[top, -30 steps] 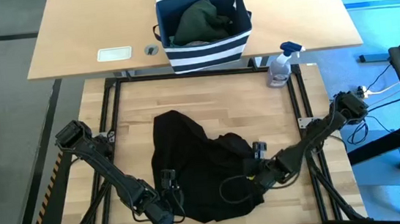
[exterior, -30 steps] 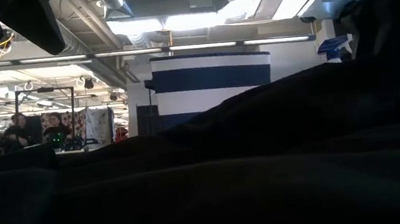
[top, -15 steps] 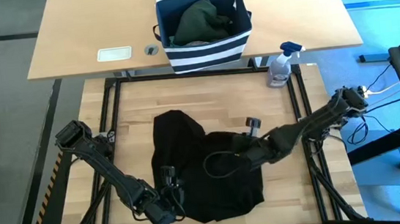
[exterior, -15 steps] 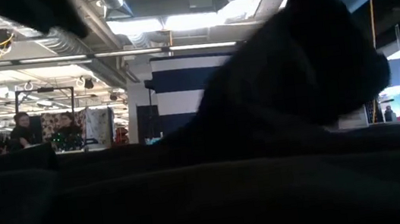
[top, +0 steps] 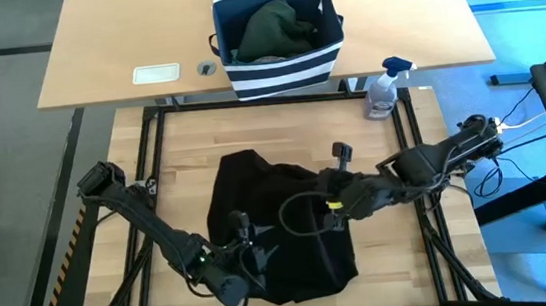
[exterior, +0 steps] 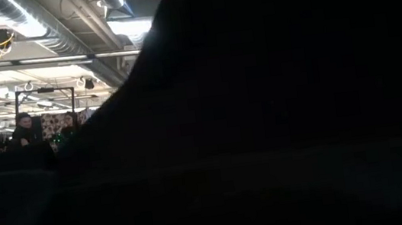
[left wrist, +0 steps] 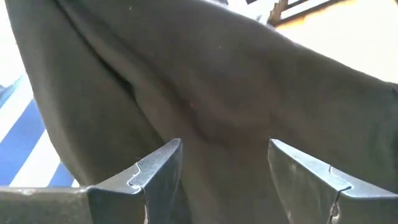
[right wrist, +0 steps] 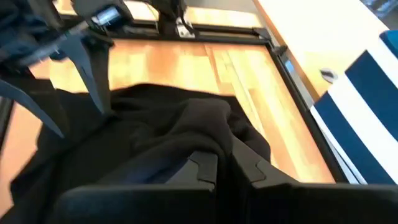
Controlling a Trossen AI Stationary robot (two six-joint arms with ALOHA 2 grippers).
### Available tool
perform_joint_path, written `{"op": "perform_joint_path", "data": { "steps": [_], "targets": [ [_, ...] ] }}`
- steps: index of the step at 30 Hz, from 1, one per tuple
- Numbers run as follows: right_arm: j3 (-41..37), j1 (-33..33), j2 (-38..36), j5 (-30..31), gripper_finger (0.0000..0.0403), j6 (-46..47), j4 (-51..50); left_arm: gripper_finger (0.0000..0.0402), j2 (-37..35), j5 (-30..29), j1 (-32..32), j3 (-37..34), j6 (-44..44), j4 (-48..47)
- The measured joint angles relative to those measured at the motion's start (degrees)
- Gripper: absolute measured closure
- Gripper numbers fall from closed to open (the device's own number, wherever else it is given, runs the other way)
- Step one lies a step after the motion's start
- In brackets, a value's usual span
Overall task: Fold Laundry from Bin
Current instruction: Fold the black shirt
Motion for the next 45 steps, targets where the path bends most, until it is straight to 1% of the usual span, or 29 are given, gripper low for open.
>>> {"op": "perform_joint_path", "data": {
  "steps": [6,10,14,16,21,24,28,32,34,36,38,41,42,45],
  "targets": [
    [1.08,0.0,0.0,-2.2,0.0392,-0.68,1.01,0.0168,0.0,-0.63,1.92,0.84,4.25,6.5],
    [1.06,0.0,0.0,-2.14,0.0396,-0.68,1.25,0.0168,0.0,-0.21,3.82,0.85,5.73,14.49],
    [1.02,-0.01,0.0,0.2,0.0397,-0.69,1.27,0.0168,0.0,3.01,5.15,0.91,6.88,23.43],
    [1.01,-0.02,0.0,0.98,0.0392,-0.7,1.33,0.0168,0.0,3.09,5.52,0.93,7.23,26.05],
    [0.99,-0.02,0.0,0.95,0.0389,-0.7,2.28,0.0168,0.09,0.47,7.25,0.93,5.75,26.48],
    [0.99,0.0,0.0,0.9,0.0395,-0.77,3.03,0.0168,0.09,0.63,8.51,0.93,3.73,26.49],
    [0.99,-0.02,0.0,0.91,0.0396,-0.88,3.32,0.0168,0.09,2.28,9.43,0.93,2.21,26.49],
    [0.99,-0.02,0.0,0.92,0.0388,-1.92,3.32,0.0173,0.1,1.15,9.7,0.93,2.23,25.55],
    [0.99,-0.02,0.02,0.92,0.0388,-2.13,3.3,0.0192,0.09,0.29,9.81,0.93,2.23,24.54],
    [0.99,-0.02,0.02,0.9,0.0391,-2.3,3.3,0.0225,0.11,-0.2,9.9,0.93,2.25,23.91],
    [0.99,-0.02,0.02,0.9,0.0394,-2.79,3.32,0.0273,0.11,0.22,10.09,0.93,2.25,23.49],
    [0.99,-0.01,0.02,0.87,0.0393,-3.74,3.31,0.0361,0.11,2.51,10.56,0.93,2.62,22.31],
    [0.99,0.0,0.02,0.85,0.0391,-3.81,3.27,0.038,0.11,3.2,10.6,0.93,2.91,21.91],
    [0.99,0.0,0.02,0.86,0.0381,-4.3,2.75,0.0396,0.11,3.91,10.49,0.93,5.07,21.57]
  ]
}}
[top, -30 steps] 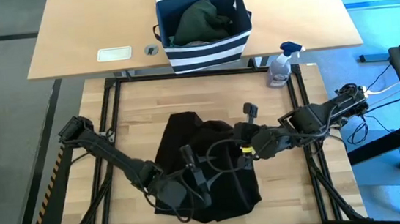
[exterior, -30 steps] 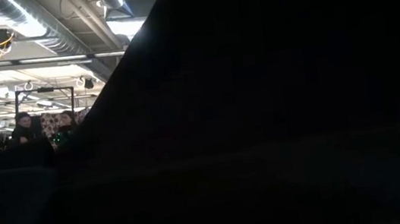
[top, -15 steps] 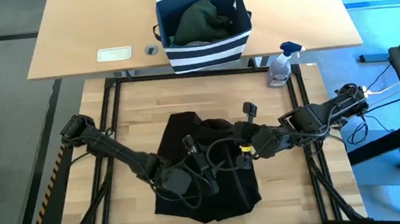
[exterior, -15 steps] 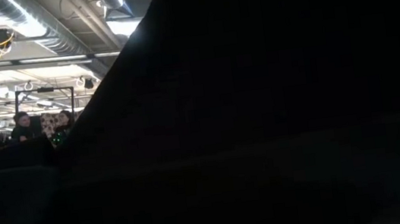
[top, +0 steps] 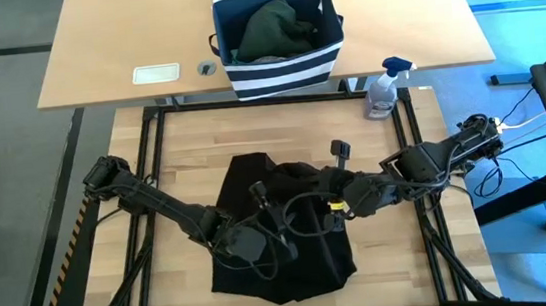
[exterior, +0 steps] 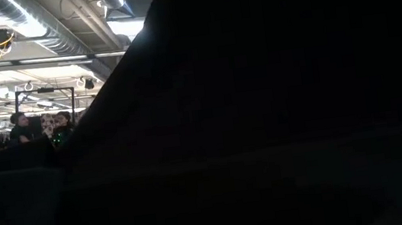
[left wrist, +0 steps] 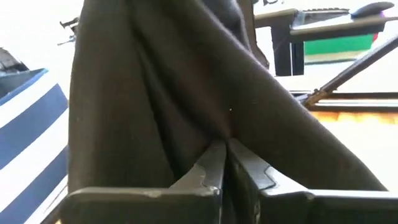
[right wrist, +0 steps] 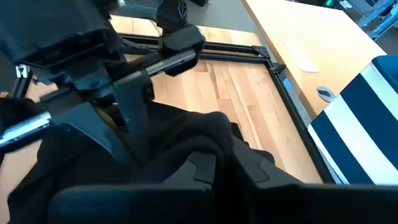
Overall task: Fold Laundry from Bin
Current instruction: Fold the black shirt
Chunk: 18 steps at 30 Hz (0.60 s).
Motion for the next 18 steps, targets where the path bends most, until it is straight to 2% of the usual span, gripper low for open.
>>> {"op": "perform_joint_path", "data": {
  "steps": [5,8,13,18],
  "targets": [
    [0.0,0.09,0.0,2.62,0.0364,-1.63,-3.48,0.04,-1.35,-0.04,-1.6,-0.07,0.58,-2.3],
    [0.0,0.06,0.0,3.15,0.0345,-2.08,-6.94,0.0401,-3.92,-1.99,-3.04,-0.07,0.12,-5.39],
    [0.0,0.84,0.0,3.53,0.0282,-1.18,-11.48,0.0401,-7.93,-5.01,-5.26,-0.07,-1.36,-9.18],
    [0.0,2.87,0.0,8.4,0.0213,-0.9,-12.44,0.0401,-9.81,-6.38,-6.56,-0.07,-1.49,-12.09]
  ]
}}
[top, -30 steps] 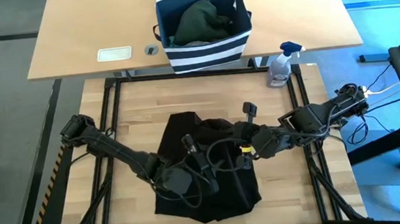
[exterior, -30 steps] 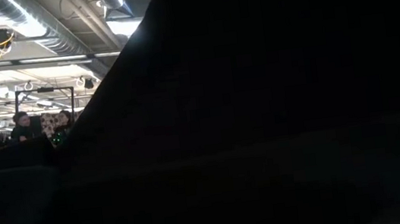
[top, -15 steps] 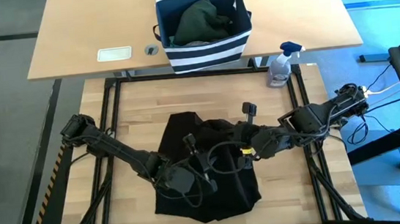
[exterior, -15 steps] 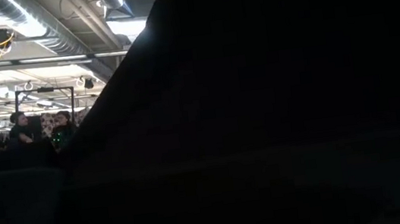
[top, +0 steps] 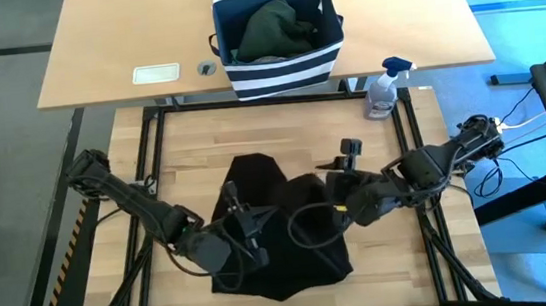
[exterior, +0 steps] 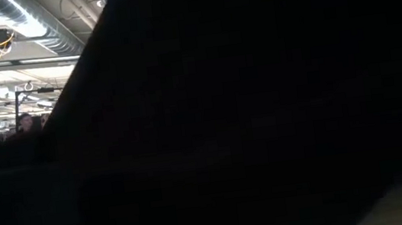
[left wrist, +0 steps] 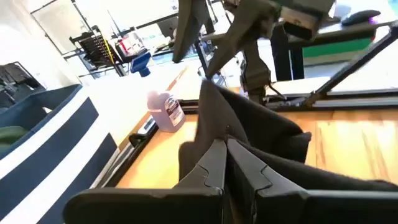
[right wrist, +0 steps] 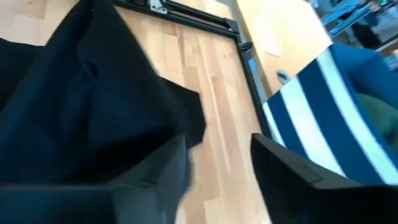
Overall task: Fold Laundry from Bin
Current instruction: Fold the black shirt
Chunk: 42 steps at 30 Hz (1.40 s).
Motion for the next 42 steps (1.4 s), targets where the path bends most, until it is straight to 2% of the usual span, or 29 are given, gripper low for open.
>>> {"op": "perform_joint_path", "data": {
  "steps": [3,7,13,16,20,23,27,33,38,42],
  "targets": [
    [0.02,1.53,0.0,0.87,0.0183,1.62,-1.73,0.0401,-1.24,0.02,-0.58,0.0,-0.78,-1.94],
    [-0.75,4.5,0.47,-0.9,0.0161,6.81,-4.02,0.0401,-3.46,-0.13,-1.09,0.0,-3.8,-6.31],
    [-11.53,11.08,0.7,-0.24,0.0161,12.9,-1.1,0.0401,-4.72,1.15,-1.07,0.0,-5.9,-10.44],
    [-19.74,14.26,0.7,0.99,0.0163,14.02,5.83,0.0401,-4.72,2.7,-1.07,0.0,-5.9,-11.2],
    [-31.91,16.96,0.7,1.72,0.0164,13.46,20.65,0.0401,-4.72,4.61,-1.07,0.0,-6.01,-11.4],
    [-39.47,17.61,0.7,2.15,0.0164,13.4,29.03,0.0401,-4.72,5.65,-1.07,0.0,-5.99,-11.43],
    [-46.76,17.31,0.7,2.69,0.0164,12.91,35.45,0.0401,-5.26,7.66,-1.09,0.0,-6.05,-11.82],
    [-53.11,16.52,1.33,1.71,0.0164,7.98,42.66,0.0401,-6.74,7.72,-2.03,0.0,-6.01,-11.6],
    [-54.36,15.68,3.6,1.81,0.0164,4.85,44.49,0.0402,-8.82,6.12,-2.35,0.0,-5.88,-11.2],
    [-54.31,14.44,6.61,4.84,0.0164,-0.9,50.53,0.0402,-10.03,5.51,-2.34,0.02,-5.55,-10.82]
  ]
}}
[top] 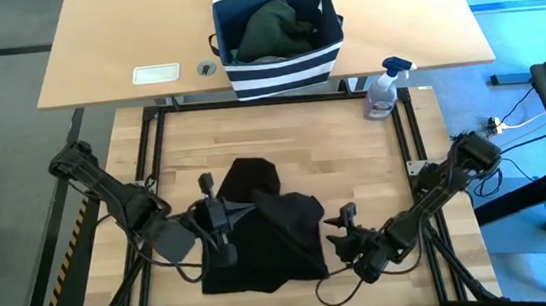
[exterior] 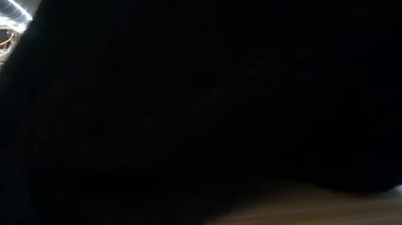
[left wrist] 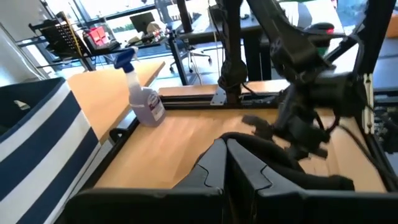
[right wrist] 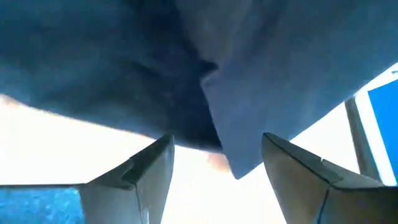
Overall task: Fold Laundry from Bin
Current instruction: Fold the black shirt
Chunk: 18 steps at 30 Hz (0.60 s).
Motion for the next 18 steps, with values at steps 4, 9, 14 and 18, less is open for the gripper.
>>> {"op": "perform_joint_path", "data": {
  "steps": [4,9,14,18],
  "targets": [
    [0.04,-2.12,2.7,3.3,0.0164,-5.68,8.62,0.0401,-0.2,-0.13,0.0,-0.01,0.11,-0.01],
    [0.05,-5.12,5.1,1.27,0.0164,-11.45,17.19,0.0401,-0.2,-0.37,0.0,0.0,0.15,0.31],
    [0.06,-6.16,7.27,-3.12,0.0164,-14.44,21.15,0.0401,-1.09,-0.44,0.22,0.0,0.17,0.5],
    [0.04,-6.05,8.4,-1.3,0.0164,-14.41,22.38,0.0401,-1.81,-0.86,0.22,0.04,0.19,0.7]
  ]
}}
